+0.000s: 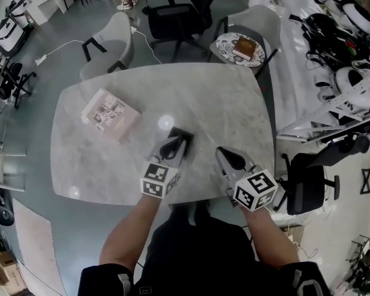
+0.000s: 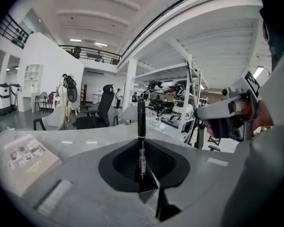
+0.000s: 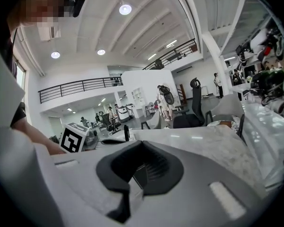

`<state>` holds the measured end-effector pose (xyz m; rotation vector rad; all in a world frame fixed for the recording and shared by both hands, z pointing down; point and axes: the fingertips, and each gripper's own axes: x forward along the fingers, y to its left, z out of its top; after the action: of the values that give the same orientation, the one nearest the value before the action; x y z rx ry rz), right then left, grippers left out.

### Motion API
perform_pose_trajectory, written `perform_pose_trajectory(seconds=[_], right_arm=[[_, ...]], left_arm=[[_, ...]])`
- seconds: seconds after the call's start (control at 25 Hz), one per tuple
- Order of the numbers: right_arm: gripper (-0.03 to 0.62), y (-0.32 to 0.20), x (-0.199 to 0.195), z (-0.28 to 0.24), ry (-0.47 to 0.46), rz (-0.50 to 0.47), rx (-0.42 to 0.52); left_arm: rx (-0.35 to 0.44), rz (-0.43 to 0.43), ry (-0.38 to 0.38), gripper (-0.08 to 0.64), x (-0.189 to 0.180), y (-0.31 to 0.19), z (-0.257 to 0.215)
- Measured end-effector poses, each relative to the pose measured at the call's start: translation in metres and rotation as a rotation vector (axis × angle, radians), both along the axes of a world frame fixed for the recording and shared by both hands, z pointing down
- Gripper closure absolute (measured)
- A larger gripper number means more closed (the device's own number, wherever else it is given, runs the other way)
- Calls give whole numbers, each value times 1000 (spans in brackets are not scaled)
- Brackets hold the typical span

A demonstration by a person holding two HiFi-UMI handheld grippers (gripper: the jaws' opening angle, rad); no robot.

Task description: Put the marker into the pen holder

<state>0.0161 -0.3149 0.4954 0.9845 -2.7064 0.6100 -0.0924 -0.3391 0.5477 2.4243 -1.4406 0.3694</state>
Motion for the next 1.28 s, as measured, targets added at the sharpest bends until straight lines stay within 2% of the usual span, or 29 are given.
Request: perform_pose_trajectory(seconds=[0.4, 1.28], right_arm=[[589, -7, 11, 3, -12, 11, 3], [589, 11, -1, 5, -41, -36, -16]], left_arm=[[-24, 31, -22, 514, 14, 3, 19], [-144, 120, -201, 497, 18, 32, 54]])
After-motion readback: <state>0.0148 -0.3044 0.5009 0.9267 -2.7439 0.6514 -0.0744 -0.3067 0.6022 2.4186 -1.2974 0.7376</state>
